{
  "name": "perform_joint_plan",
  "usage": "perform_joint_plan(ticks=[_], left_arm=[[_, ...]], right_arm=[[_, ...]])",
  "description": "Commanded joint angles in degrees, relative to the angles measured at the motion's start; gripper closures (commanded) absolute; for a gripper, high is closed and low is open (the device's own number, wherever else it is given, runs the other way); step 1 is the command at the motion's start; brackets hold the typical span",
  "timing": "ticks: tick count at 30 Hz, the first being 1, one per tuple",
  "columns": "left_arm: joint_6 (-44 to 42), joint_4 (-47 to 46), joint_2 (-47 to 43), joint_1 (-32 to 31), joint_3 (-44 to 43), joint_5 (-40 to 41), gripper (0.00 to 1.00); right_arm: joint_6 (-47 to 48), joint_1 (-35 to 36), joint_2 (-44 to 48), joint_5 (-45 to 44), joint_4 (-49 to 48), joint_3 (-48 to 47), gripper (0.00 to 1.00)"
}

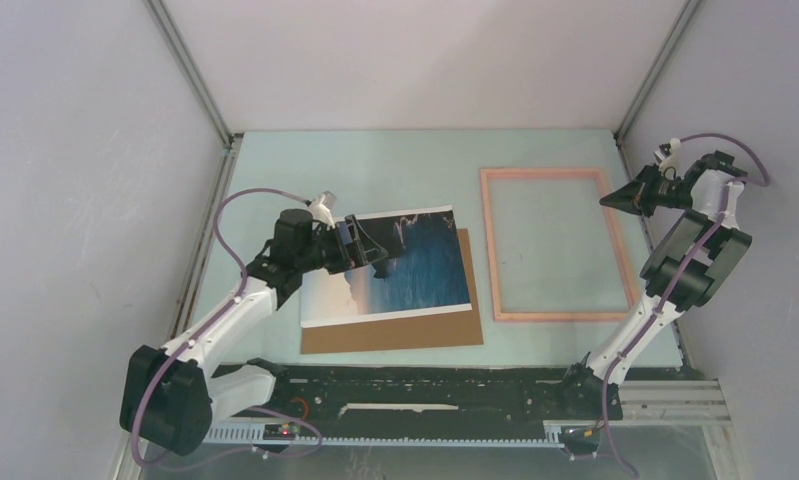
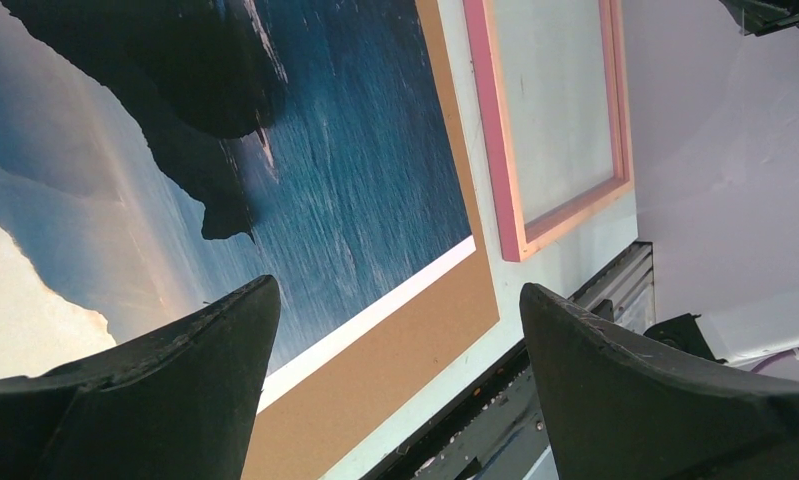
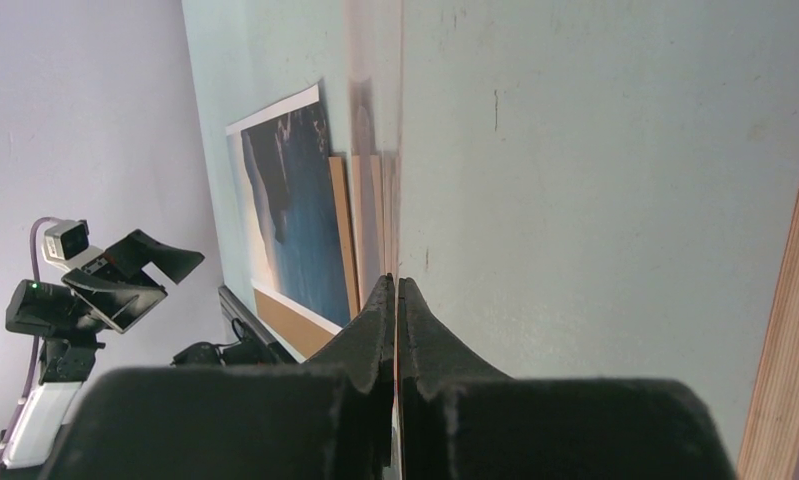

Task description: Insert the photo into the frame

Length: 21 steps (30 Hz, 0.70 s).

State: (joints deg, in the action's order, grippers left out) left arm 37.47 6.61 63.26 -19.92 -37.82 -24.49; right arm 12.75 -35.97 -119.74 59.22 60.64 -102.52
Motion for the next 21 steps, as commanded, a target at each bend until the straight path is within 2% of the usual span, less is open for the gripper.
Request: perform_joint_plan(ticks=[1,21], left_arm=[[-0.56,-2.23,0.1,-0.38,-2.17,-1.3,0.03],[-0.3,-2.74,0.27,-0.42,-1.98,-1.8,0.03]], right_arm=[[-0.12,-2.68,-1.61,1.18,0.34,-2.44,1.0],[-0.64,-3.88,-2.01,1.29,0.31,-3.42,1.0]])
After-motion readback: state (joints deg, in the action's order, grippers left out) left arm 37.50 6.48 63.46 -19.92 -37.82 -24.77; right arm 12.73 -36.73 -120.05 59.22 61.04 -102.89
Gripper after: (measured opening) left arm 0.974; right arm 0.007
